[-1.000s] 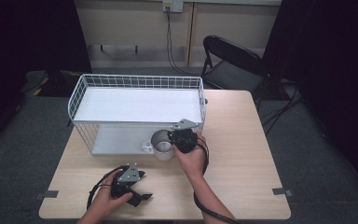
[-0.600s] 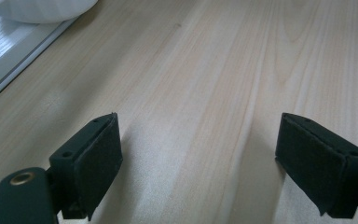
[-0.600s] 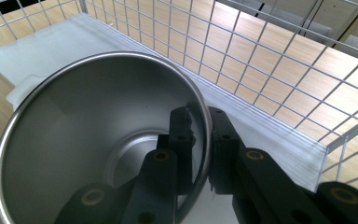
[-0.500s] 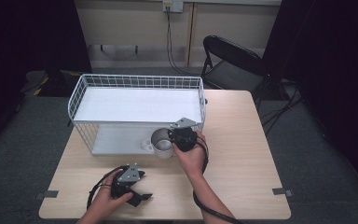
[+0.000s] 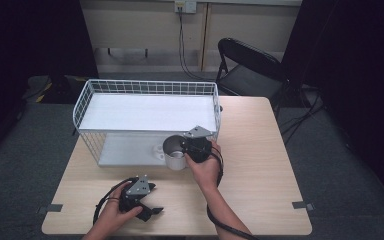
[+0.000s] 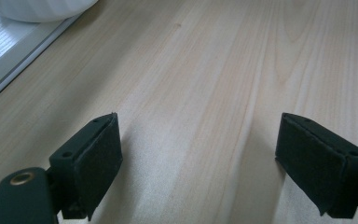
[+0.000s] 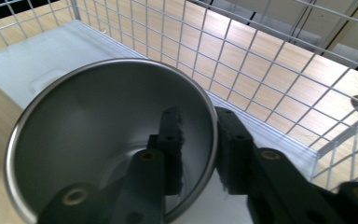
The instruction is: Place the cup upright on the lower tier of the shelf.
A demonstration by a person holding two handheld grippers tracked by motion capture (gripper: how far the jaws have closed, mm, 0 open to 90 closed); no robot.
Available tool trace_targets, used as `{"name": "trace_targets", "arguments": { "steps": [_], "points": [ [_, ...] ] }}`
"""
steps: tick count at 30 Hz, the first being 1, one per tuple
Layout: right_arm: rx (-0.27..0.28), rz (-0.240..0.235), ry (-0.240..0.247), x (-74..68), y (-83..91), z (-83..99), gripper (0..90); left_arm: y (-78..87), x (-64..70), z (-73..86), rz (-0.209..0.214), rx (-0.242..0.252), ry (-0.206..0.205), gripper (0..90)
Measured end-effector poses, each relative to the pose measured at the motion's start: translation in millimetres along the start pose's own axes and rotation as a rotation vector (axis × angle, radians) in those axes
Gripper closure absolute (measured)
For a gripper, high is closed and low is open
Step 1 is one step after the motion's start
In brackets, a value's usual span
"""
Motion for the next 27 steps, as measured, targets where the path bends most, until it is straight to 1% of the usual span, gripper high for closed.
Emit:
{"name": "trace_targets", "arguments": {
  "steps": [3,4,5,6,7,8,9,12,14,15,16,17,20,21,23,24,26,27],
  "points": [
    [0.0,-0.005,-0.004,0.0,0.2,0.3,69.5,0.0,0.0,0.0,0.0,0.0,0.0,13.7],
    [0.002,-0.004,-0.011,0.7,0.4,0.5,67.4,0.2,-0.3,0.1,0.0,-0.004,-0.004,13.7],
    [0.004,-0.004,-0.016,1.4,0.7,0.7,65.2,-0.2,0.1,-0.1,0.001,0.002,0.001,13.6],
    [0.018,-0.005,-0.031,3.0,3.2,-0.1,61.9,-0.2,0.2,-0.1,0.001,0.001,0.001,13.5],
    [0.018,-0.005,-0.031,3.0,3.2,-0.1,61.9,-0.2,0.2,-0.1,0.001,0.001,0.001,13.4],
    [0.025,-0.011,-0.034,3.2,5.7,-1.7,58.4,-0.1,0.0,0.0,0.001,-0.003,-0.002,13.4],
    [0.025,-0.011,-0.034,3.2,5.7,-1.7,58.4,-0.1,0.0,0.0,0.001,-0.003,-0.002,13.3],
    [0.041,-0.009,-0.024,4.5,10.5,-5.7,52.9,-0.2,0.0,-0.1,0.002,-0.003,-0.002,13.2],
    [0.045,-0.016,-0.014,5.8,14.0,-7.7,49.6,-0.3,0.0,-0.1,0.001,-0.002,-0.002,13.2],
    [0.043,-0.03,-0.018,6.7,16.6,-8.4,47.9,-0.3,-0.1,-0.1,0.002,-0.002,-0.003,13.2],
    [0.044,-0.047,-0.033,8.3,21.6,-9.0,45.0,-0.3,-0.1,-0.1,0.001,-0.002,-0.002,13.2],
    [0.044,-0.047,-0.033,8.3,21.6,-9.0,45.0,-0.3,-0.1,-0.1,0.001,-0.002,-0.002,13.2],
    [0.053,-0.076,-0.049,11.1,33.5,-8.1,41.9,-0.5,-0.1,-0.2,0.003,-0.002,-0.002,13.1],
    [0.053,-0.076,-0.049,11.1,33.5,-8.1,41.9,-0.5,-0.1,-0.2,0.003,-0.002,-0.002,13.0],
    [0.045,-0.098,-0.062,11.8,38.0,-6.5,39.8,-0.4,-0.3,-0.3,0.003,-0.006,-0.004,12.9],
    [0.039,-0.106,-0.051,12.2,42.0,-5.1,38.9,-0.6,-0.3,-0.4,0.003,-0.006,-0.004,12.8],
    [0.037,-0.113,-0.047,12.2,43.8,-4.4,38.8,-0.8,-0.4,-0.5,0.003,-0.005,-0.005,12.7],
    [0.025,-0.14,-0.045,12.1,45.8,-1.9,38.1,-0.9,-0.4,-0.6,0.003,-0.004,-0.004,12.6]
  ]
}}
Point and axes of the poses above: each handheld gripper's, and its own axes: y roughly backward along the jaws, z roughly out of its underside, x roughly to its right, the point moved 6 cm from there along -y, roughly forward along the jaws, and after that the axes turned 9 degrees about z, right-handed, at the moved point
